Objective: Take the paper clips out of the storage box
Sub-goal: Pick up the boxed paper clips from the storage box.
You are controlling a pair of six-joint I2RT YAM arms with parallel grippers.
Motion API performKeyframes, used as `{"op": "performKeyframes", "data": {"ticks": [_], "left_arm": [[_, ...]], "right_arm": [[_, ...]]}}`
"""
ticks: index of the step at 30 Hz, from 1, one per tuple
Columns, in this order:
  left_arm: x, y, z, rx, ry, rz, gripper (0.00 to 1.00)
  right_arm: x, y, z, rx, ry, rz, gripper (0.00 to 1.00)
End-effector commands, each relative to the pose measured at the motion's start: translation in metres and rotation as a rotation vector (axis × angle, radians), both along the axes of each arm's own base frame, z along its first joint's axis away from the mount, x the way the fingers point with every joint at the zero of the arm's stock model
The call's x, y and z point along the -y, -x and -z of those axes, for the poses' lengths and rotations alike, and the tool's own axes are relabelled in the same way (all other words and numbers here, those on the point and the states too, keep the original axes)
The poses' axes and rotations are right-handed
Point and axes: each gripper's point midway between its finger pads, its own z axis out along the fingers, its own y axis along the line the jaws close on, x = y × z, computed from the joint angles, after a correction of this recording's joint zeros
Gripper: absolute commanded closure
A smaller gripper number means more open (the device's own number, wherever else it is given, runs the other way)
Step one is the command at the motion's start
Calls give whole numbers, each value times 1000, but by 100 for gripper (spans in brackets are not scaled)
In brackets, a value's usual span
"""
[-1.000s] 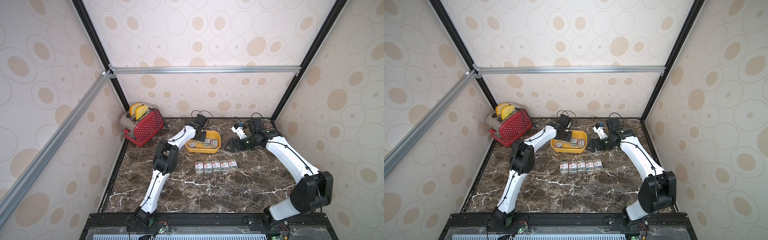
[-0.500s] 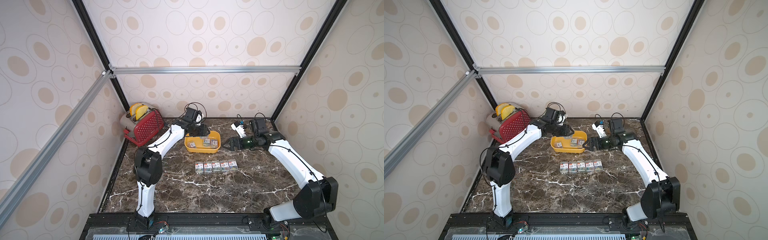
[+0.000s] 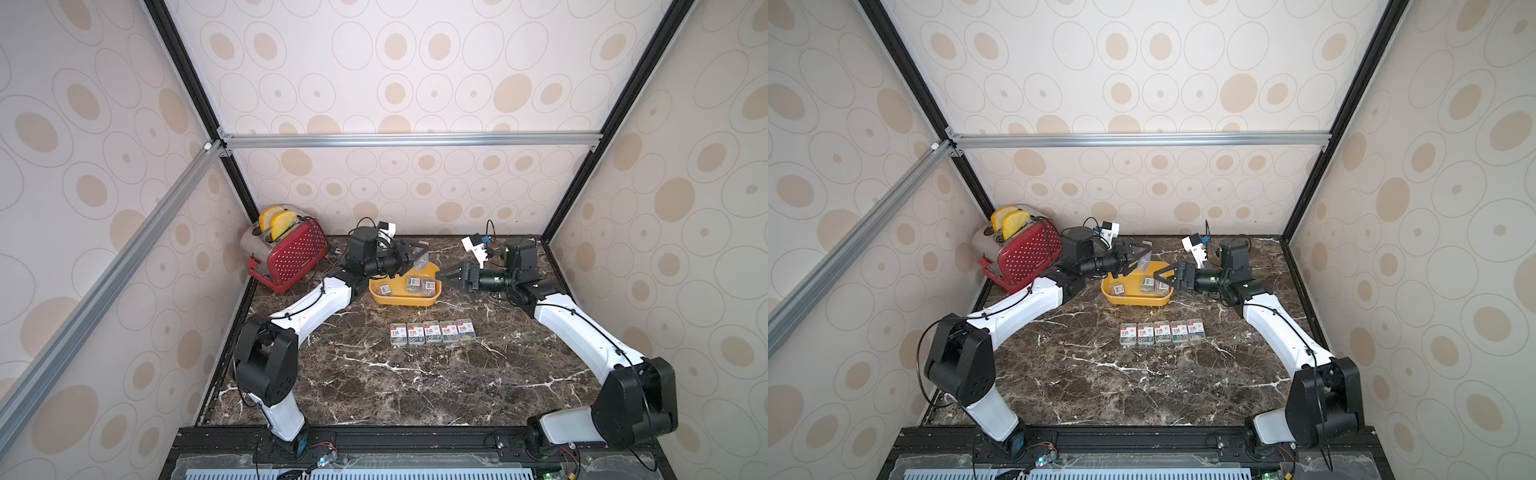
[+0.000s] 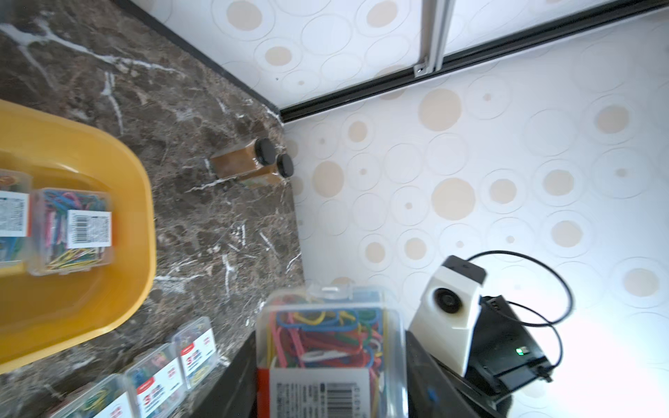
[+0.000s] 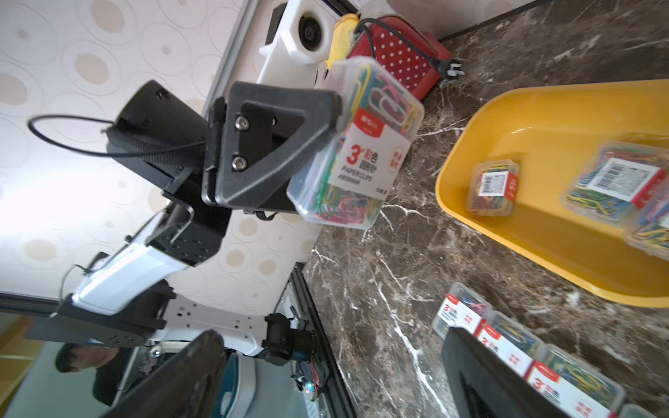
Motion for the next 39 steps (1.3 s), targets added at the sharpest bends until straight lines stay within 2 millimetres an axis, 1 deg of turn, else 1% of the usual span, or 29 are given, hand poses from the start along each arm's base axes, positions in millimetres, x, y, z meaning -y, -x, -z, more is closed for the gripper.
{"op": "performKeyframes", "data": {"ticks": [1, 3, 10, 16, 19, 21, 23, 26, 28, 29, 35, 38, 39], "left_arm": [[0, 10, -57, 77, 170, -2, 62], [4, 12, -62, 77, 192, 2, 62], [22, 18, -66, 71, 251, 34, 63], [33, 20, -66, 73, 255, 55, 64], [36, 19, -62, 68, 257, 59, 64], [38, 19, -62, 64, 262, 63, 64], [39, 20, -64, 69, 267, 69, 64], [41, 20, -67, 75, 272, 72, 64], [42, 19, -69, 77, 280, 75, 64], [42, 19, -71, 79, 286, 76, 64], [44, 20, -77, 88, 307, 90, 64], [46, 22, -74, 82, 303, 104, 64], [47, 23, -73, 83, 300, 112, 64]], "right_arm": [[-8, -4, -22, -30, -105, -25, 0], [-10, -8, -24, -49, -130, -27, 0], [-17, -22, -36, -83, -211, -31, 0], [-17, -23, -47, -69, -237, -40, 0], [-18, -23, -54, -65, -254, -44, 2], [-18, -24, -54, -63, -253, -43, 3], [-19, -25, -51, -71, -250, -43, 6], [-19, -27, -48, -82, -255, -42, 14], [-20, -29, -46, -88, -254, -39, 22], [-19, -29, -45, -89, -254, -38, 25], [-20, -32, -43, -91, -254, -37, 32], [-21, -33, -43, -88, -257, -36, 36], [-21, -34, -43, -89, -257, -37, 39]]}}
